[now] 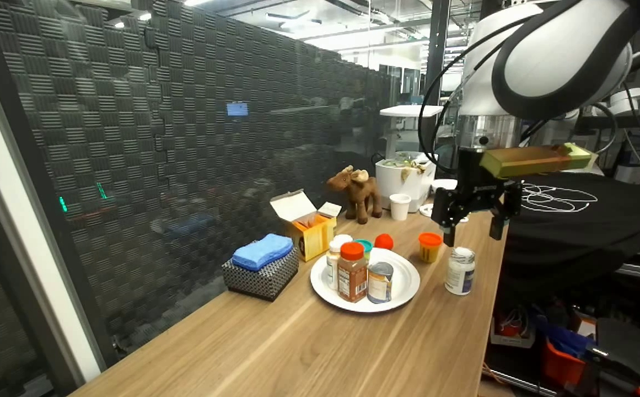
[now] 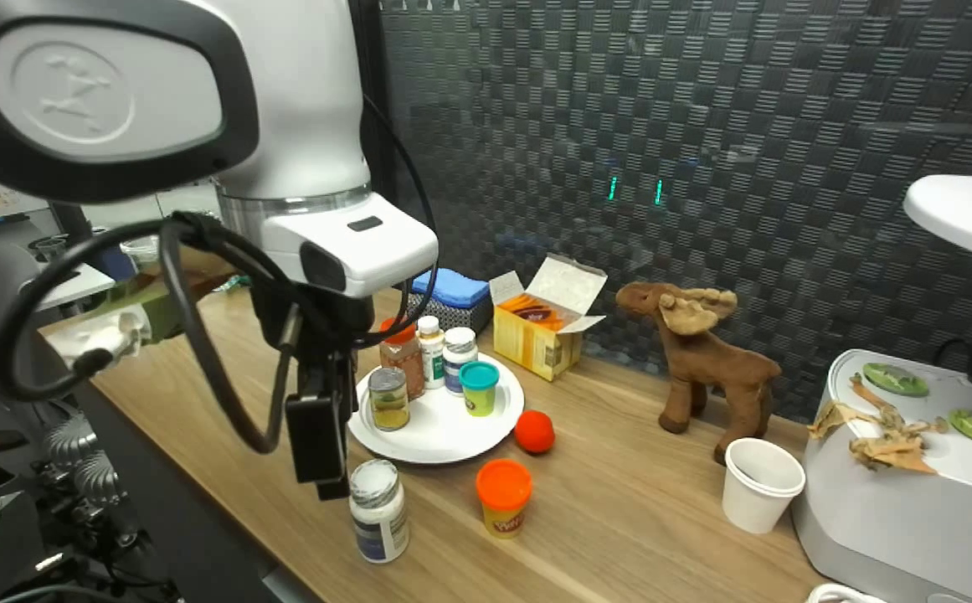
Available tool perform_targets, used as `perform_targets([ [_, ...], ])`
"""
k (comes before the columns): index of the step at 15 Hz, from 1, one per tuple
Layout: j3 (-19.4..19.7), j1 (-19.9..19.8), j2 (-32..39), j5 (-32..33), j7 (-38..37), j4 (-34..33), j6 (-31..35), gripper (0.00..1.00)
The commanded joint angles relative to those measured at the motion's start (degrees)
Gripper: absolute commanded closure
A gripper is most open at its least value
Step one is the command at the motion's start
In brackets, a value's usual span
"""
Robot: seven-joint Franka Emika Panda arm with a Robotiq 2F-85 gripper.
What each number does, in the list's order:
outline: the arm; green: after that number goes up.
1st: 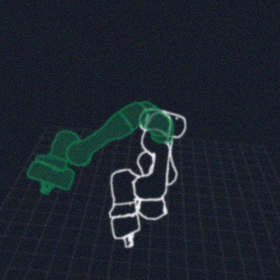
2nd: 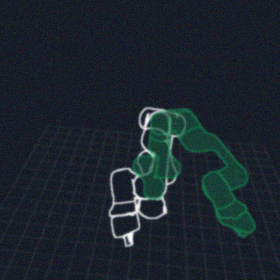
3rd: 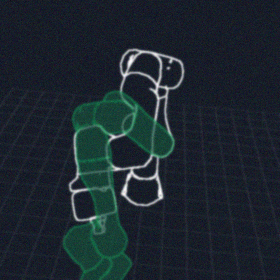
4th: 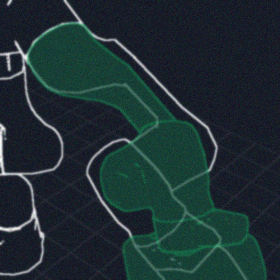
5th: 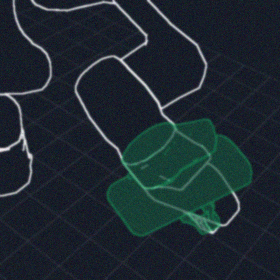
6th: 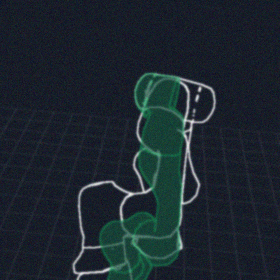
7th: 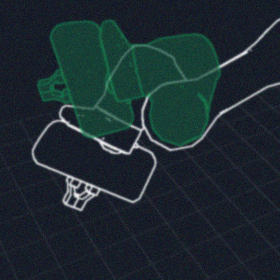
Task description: Pick up the bottles from the table and put them on the white plate.
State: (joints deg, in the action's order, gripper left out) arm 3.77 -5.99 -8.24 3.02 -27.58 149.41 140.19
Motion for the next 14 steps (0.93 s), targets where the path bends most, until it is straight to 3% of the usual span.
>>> perform_targets([
  [1,0.1,-0.3,3.4,-1.4,2.8,-0.6,2.1,0.0],
  [8,0.9,-0.5,6.6,0.2,2.4,-1.1,4.0,0.0],
  [9,1.1,-0.5,6.8,0.2,2.3,-1.2,4.5,0.1],
  [10,1.4,-0.6,7.2,0.3,2.2,-1.5,4.8,0.26],
  [14,1.9,-0.5,7.4,1.4,1.5,-2.3,5.7,0.58],
])
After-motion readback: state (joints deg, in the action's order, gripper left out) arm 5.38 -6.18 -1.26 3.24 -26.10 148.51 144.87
